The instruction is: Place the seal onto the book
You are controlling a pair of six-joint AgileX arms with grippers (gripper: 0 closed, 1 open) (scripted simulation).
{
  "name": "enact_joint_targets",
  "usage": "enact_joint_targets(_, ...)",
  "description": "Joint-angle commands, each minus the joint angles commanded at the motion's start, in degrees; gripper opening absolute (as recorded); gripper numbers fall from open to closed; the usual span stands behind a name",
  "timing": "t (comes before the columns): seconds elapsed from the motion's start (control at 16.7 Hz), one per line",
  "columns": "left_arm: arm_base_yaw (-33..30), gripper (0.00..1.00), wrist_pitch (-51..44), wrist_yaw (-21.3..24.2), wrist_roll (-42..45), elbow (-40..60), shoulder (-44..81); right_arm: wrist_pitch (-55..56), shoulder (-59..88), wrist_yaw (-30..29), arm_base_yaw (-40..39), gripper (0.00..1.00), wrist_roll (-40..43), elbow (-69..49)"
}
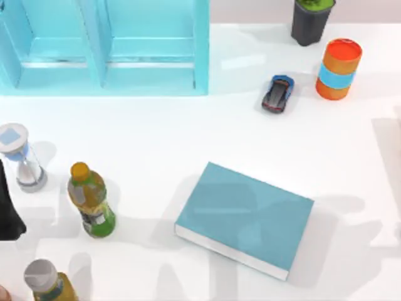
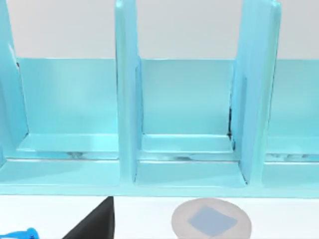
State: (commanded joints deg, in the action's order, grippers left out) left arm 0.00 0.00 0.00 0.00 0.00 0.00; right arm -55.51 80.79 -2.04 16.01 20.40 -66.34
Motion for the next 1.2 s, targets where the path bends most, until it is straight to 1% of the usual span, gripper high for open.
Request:
enact_joint_targets(0.24,0.00,1.00,0.00,0.00,0.00,0.00,0.00,-10.35,17.47,0.98,4.43,1.00,2.22,-16.65)
enact_joint_targets(0.48,0.00,1.00,0.00,0.00,0.00,0.00,0.00,-17.15,26.96,1.85,7.58,1.00,2.96,-25.91)
enact_joint_targets(0.9,0.00,1.00,0.00,0.00,0.00,0.00,0.00,-18.11,28.29,1.94,7.94,1.00,2.94,-26.89)
enact_joint_targets(1.02,0.00,1.00,0.00,0.00,0.00,0.00,0.00,-16.09,28.85,2.00,8.02,1.00,2.82,-25.01)
enact_joint_targets(1.2,0.00,1.00,0.00,0.00,0.00,0.00,0.00,-8.71,30.43,1.98,7.99,1.00,2.78,-19.67)
